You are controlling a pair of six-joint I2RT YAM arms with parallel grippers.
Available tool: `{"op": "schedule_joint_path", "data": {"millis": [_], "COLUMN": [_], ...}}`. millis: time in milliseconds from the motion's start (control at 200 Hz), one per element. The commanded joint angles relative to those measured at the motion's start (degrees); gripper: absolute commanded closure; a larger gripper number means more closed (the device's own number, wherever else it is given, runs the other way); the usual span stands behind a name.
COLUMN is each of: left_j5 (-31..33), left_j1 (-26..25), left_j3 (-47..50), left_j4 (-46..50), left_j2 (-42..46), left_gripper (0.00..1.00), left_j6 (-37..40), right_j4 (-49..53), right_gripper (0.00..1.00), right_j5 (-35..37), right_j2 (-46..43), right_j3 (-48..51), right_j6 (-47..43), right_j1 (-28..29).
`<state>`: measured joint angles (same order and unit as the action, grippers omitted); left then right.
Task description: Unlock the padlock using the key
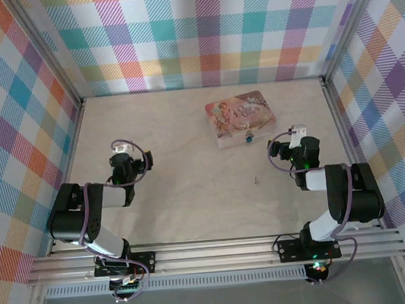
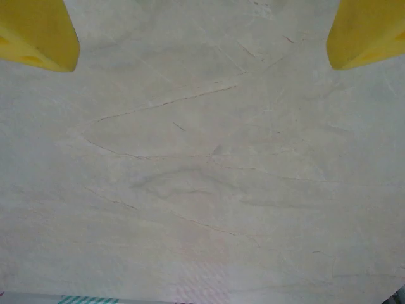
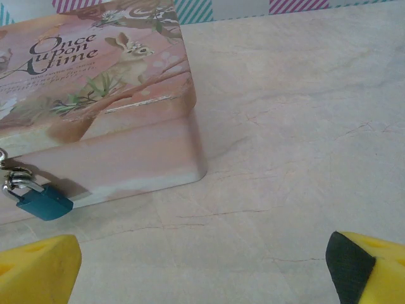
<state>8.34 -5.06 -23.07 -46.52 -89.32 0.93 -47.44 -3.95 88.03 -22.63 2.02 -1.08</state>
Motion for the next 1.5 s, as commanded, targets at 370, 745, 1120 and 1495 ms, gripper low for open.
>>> {"op": "schedule_joint_path", "data": {"millis": [370,745,1120,1495], "left_j5": [-0.9,-0.9,7.4,-1.1], "left_j1": [0.6,0.5,0.4,0.3], "left_j3": [-1.0,-1.0,-0.5,-14.0], "left_j4": [0.2,0.2,3.7,38.6], "left_j2": [-0.4,-0.3,4.7,25.5], "left_gripper": [0.0,0.0,0.0,0.0], "left_j6": [0.6,0.6,-2.4,-15.0], "right_j4": [0.1,0.1,3.6,30.8], "right_gripper": [0.0,0.0,0.0,0.0], "right_j5": [-0.5,-0.4,-0.9,-2.7], "right_j2": [-0.1,-0.1,-1.5,-17.1], "right_j3": [-1.0,-1.0,-2.3,-10.4], "right_j6": [-1.4,-1.3,-0.8,6.0], "right_j1": [0.3,0.3,-0.1,-0.6]}}
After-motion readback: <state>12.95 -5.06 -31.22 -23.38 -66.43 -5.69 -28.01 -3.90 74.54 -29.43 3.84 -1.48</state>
